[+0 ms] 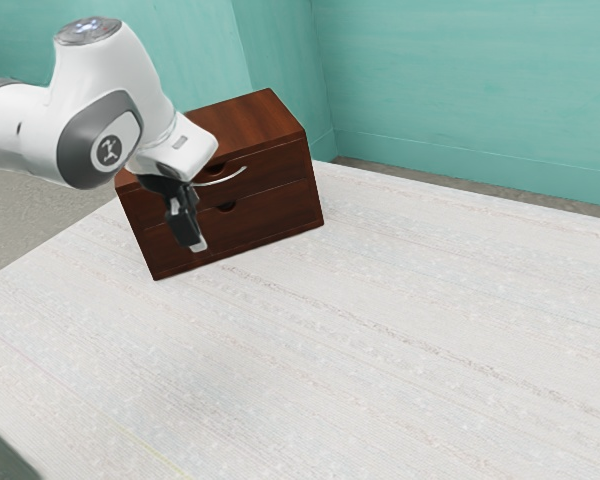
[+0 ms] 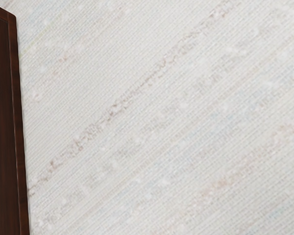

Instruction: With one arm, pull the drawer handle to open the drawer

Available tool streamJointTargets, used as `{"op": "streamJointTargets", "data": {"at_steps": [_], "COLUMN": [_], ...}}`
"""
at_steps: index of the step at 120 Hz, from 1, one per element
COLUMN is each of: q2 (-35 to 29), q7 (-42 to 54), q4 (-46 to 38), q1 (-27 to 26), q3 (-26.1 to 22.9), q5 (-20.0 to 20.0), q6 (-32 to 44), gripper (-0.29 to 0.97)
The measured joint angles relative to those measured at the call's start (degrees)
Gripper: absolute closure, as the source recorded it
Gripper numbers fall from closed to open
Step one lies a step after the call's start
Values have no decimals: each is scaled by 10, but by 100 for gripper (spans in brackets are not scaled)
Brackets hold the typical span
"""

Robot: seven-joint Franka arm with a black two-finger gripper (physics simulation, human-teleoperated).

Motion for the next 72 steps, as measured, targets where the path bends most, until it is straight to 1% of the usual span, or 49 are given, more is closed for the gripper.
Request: {"op": "streamJointTargets", "data": {"at_steps": [16,33,38,45,50,59,72], "q2": [23,60,72,91,98,107,124], "q7": [10,18,20,22,23,24,26], "q4": [6,32,45,62,70,79,97], "q1": [8,-17,-40,-105,-128,-142,-139], "q3": [9,34,58,134,164,183,190], "q5": [1,0,-2,-12,-17,-23,-27], "q6": [54,95,102,109,111,113,113], "gripper": [0,0,0,0,0,0,0]}}
